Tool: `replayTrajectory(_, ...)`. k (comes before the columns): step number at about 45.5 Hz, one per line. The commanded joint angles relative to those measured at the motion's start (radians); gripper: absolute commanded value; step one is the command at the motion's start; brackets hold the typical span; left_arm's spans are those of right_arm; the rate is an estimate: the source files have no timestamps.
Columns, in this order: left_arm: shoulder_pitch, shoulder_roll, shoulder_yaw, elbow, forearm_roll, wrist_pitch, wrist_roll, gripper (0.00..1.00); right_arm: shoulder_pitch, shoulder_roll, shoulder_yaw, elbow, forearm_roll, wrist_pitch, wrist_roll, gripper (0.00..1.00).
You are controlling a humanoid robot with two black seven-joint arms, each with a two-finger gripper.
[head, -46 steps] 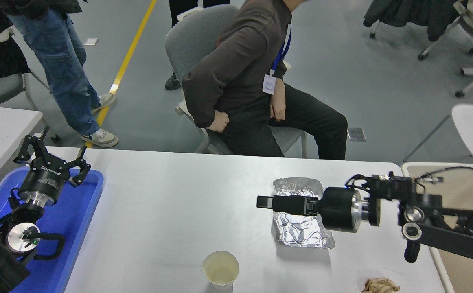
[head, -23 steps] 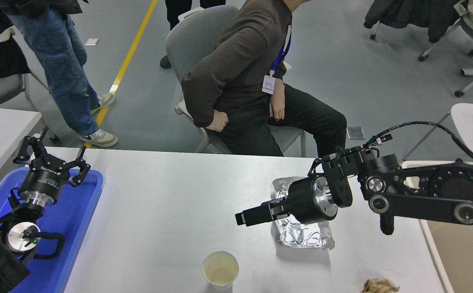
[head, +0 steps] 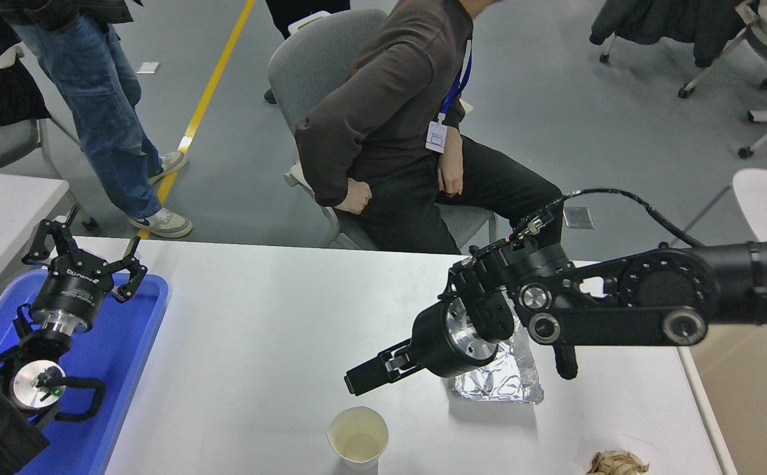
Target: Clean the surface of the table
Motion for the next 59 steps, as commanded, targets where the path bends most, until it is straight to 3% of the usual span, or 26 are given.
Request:
replayTrajectory(1,0.000,0.000,0.000,0.000,0.000,0.000,0.000,1.00,-0.038,0.095,-0.012,-0.067,0.005,-0.001,-0.031,0.99)
replayTrajectory(19,0.000,0.000,0.000,0.000,0.000,0.000,0.000,1.00,-0.173,0.122,-0.032,-0.139,-0.175,-0.035,-0.032,0.98)
replayTrajectory(45,0.000,0.000,0.000,0.000,0.000,0.000,0.000,1.00,-0.270,0.158,-0.035,-0.202,-0.265,-0.064,-0.029,0.97)
replayTrajectory(51,0.000,0.000,0.000,0.000,0.000,0.000,0.000,1.00,-0.281,0.158,-0.035,-0.200,-0.320,-0.067,-0.026,0.92)
replayTrajectory(59,0.000,0.000,0.000,0.000,0.000,0.000,0.000,1.00,-0.282,0.160,-0.053,-0.200,-0.386,-0.085,-0.025,0.76)
